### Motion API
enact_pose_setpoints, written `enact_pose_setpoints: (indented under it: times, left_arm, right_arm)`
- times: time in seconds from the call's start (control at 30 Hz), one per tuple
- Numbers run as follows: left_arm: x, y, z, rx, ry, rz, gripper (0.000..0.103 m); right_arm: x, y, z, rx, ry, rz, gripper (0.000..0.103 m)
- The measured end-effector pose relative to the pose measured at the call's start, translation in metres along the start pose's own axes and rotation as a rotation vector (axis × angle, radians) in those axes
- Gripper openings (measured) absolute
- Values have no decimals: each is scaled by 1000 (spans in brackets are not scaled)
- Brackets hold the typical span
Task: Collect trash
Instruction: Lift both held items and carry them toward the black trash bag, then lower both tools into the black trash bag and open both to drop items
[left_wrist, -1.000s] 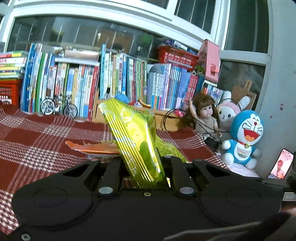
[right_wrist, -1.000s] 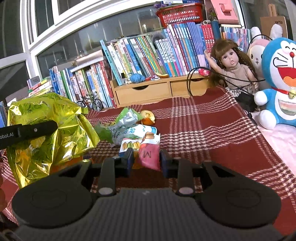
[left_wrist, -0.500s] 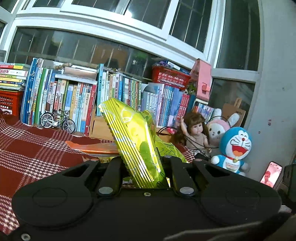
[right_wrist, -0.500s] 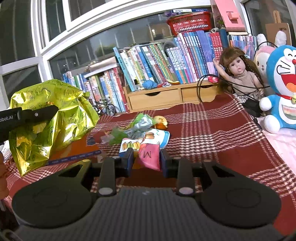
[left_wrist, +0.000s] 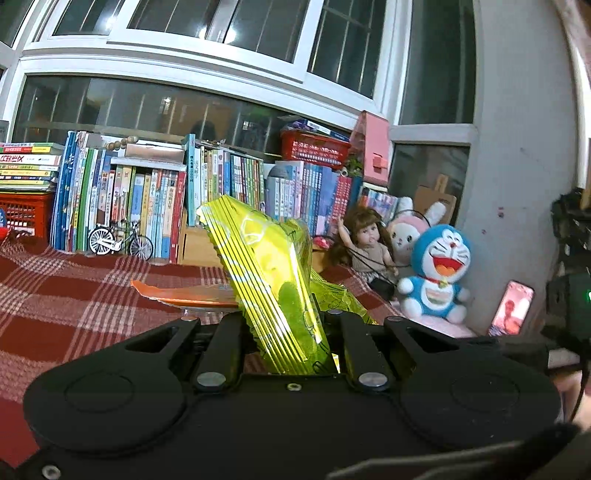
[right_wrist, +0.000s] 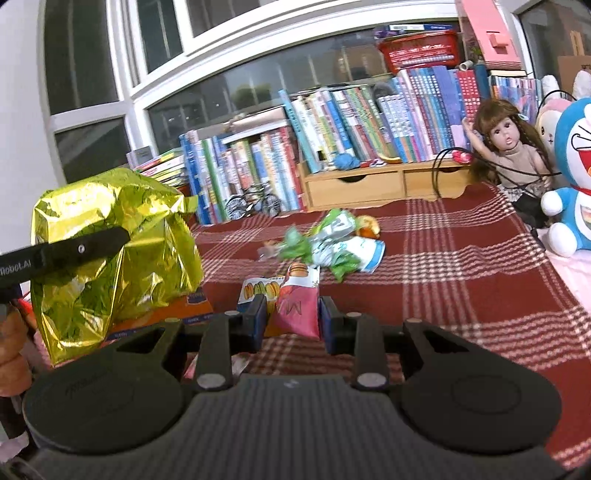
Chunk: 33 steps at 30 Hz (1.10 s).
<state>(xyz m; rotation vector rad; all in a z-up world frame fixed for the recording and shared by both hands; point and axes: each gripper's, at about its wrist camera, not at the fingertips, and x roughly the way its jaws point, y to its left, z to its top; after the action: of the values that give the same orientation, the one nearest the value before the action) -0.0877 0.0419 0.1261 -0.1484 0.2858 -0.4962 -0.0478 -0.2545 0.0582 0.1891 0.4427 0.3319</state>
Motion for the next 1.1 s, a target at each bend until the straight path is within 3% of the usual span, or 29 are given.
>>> enact_pose_setpoints:
  times: [0.23,0.57,0.67,0.83,1.1]
  left_arm:
    - [-58,-13,-49,48,54,-13,12]
    - [-101,-25,-110,50,232,-79,12]
    - [-100,-23,-126,42,309,-100,12]
    - [-87,-24,-159,88,424,-63,12]
    - [-37,-15,-211,84,605,80,12]
  right_arm:
    - [-22,13,-27,-23,66,70,35]
    - [-36,35,-69,-97,187,177,35]
    - [-35,40,-84,-127,238,216,35]
    - [-23,45,-110,-168,337,231,35]
    - [13,29,-154,-117,498,196,31]
